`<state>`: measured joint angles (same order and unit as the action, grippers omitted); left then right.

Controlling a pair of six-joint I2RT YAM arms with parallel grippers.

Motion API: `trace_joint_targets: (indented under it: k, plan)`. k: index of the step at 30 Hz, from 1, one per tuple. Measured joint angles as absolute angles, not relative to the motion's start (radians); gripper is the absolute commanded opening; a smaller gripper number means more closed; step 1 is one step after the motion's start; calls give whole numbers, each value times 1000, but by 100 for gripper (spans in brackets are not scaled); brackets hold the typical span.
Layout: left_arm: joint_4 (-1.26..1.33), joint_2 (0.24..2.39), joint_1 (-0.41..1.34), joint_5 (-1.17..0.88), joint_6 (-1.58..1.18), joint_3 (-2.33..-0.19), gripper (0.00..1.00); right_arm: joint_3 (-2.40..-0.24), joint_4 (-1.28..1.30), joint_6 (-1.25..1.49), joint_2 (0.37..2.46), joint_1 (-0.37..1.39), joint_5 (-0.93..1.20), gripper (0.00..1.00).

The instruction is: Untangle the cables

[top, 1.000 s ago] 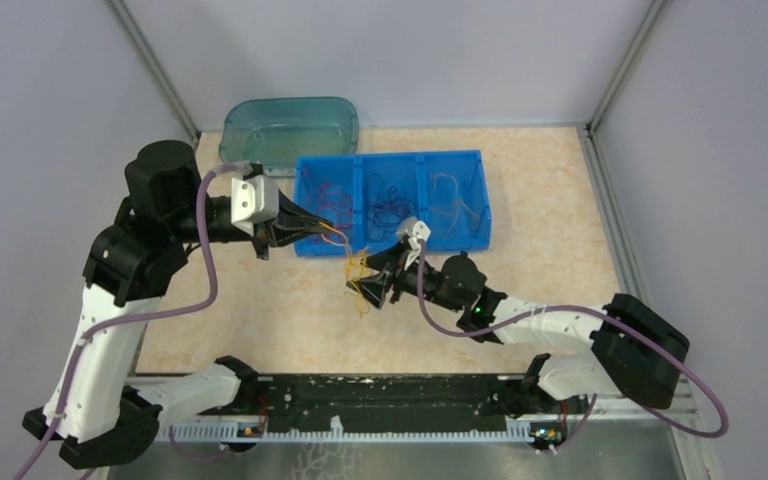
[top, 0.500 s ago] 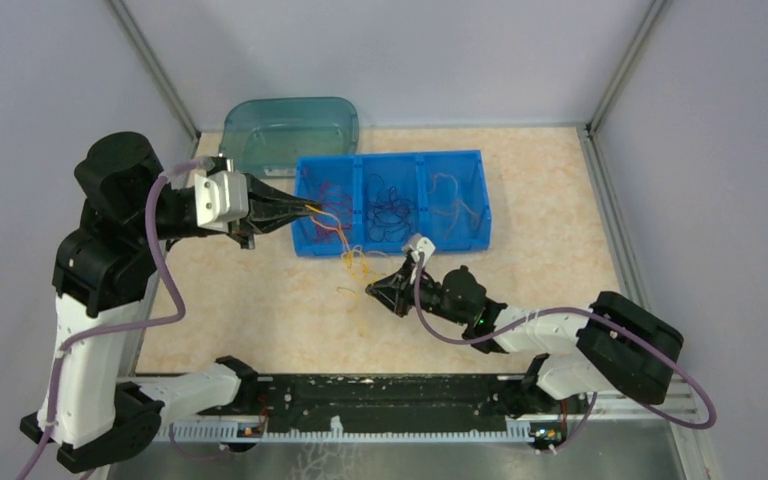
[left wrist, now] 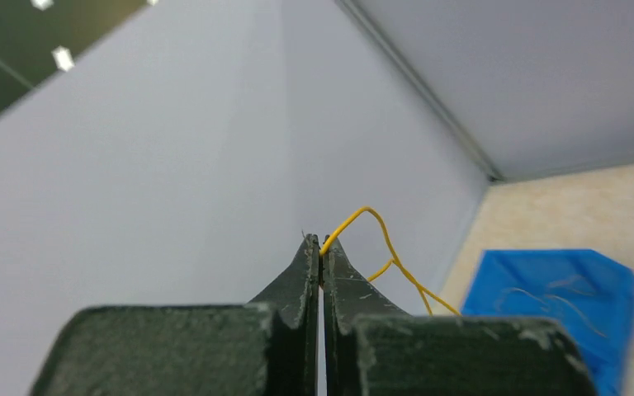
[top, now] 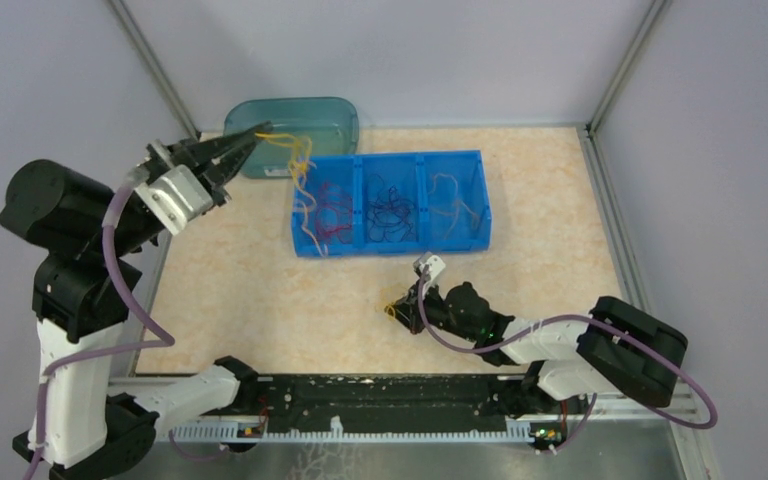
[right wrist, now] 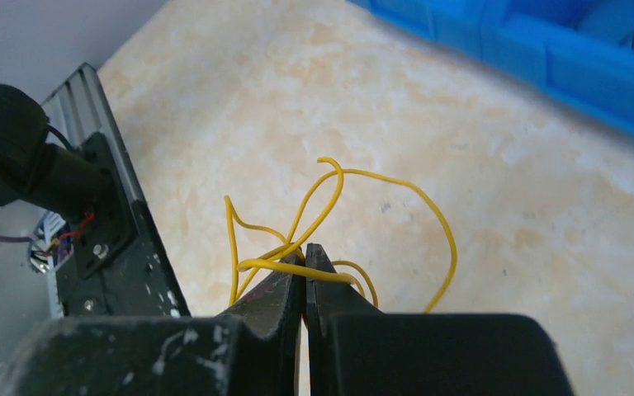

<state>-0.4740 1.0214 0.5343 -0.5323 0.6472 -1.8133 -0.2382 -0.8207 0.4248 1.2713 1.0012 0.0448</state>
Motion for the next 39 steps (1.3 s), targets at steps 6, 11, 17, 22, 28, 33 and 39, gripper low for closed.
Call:
trace_joint_targets:
  k: [6, 11, 17, 22, 28, 33, 39]
  plan:
    - [-289, 1007, 535, -384, 717, -1803, 0, -199, -759, 439, 1227, 1029, 9, 8]
    - [-297, 1011, 535, -400, 708, -1804, 0, -200, -709, 432, 1167, 1042, 31, 53]
    - [-399, 1016, 535, -478, 681, -1801, 0, -320, -508, 374, 1008, 1045, 77, 94]
    - [-457, 977, 535, -511, 665, -1687, 0, -506, -362, 308, 879, 1046, 103, 99]
    - [-520, 944, 535, -564, 611, -1571, 0, -664, -299, 254, 875, 1046, 133, 99]
    - [-534, 934, 535, -597, 566, -1548, 0, -767, -332, 237, 990, 1046, 164, 96]
    - [-534, 924, 535, -612, 543, -1548, 0, -860, -403, 208, 1203, 1046, 160, 88]
